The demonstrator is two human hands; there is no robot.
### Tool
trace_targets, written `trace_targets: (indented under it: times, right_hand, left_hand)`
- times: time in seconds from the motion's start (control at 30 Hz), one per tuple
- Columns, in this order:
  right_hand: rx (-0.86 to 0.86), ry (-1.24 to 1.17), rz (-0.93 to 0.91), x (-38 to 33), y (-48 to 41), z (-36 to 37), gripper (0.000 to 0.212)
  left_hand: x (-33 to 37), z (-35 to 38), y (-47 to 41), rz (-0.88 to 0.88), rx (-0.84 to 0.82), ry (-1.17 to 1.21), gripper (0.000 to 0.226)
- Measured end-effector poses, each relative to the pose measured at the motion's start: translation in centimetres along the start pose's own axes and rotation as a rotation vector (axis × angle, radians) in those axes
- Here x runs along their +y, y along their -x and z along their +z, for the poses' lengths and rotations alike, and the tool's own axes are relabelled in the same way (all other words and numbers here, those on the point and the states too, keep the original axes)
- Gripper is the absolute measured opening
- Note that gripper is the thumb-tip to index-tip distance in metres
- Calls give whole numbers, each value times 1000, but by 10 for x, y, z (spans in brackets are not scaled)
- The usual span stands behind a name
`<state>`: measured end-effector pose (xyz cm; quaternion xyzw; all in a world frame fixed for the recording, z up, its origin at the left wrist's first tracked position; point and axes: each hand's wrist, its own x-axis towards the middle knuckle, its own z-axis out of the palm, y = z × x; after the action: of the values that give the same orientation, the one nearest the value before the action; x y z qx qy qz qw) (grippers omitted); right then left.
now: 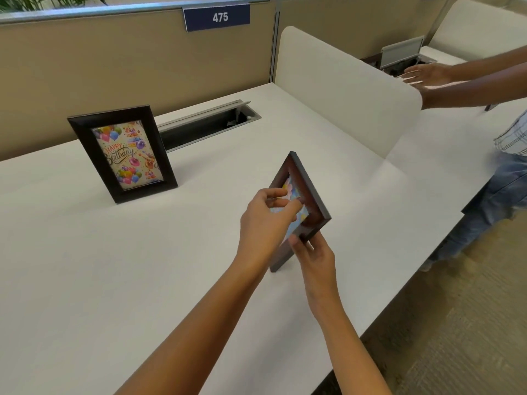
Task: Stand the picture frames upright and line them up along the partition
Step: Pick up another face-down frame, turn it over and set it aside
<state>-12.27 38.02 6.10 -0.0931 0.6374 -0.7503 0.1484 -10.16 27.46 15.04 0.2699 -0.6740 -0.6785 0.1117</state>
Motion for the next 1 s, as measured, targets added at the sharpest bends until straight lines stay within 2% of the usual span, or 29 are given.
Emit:
trace_targets:
  times: [0.27, 0.63, 0.73, 0.83, 0.9, 1.0]
  right_hand:
    - [62, 8, -48, 3, -29, -17, 26]
    - [38, 42, -31, -6, -73, -40, 28]
    - [171, 90, -31, 1, -62, -34, 44]
    - [476, 196, -83, 17, -38, -19, 60]
    - [601, 326, -176, 32, -20, -3, 54]
    - [555, 479, -286, 51, 3, 25, 40]
  left_hand:
    - [-36, -16, -2, -33, 172, -88, 23]
    - [-76, -30, 0, -154, 187, -139, 25]
    - [-80, -33, 1, -155, 200, -134, 25]
    - [-85, -40, 3, -152, 225, -134, 25]
    - [-89, -45, 4, -149, 247, -137, 25]
    - [-96, -53, 6, -140, 301, -145, 25]
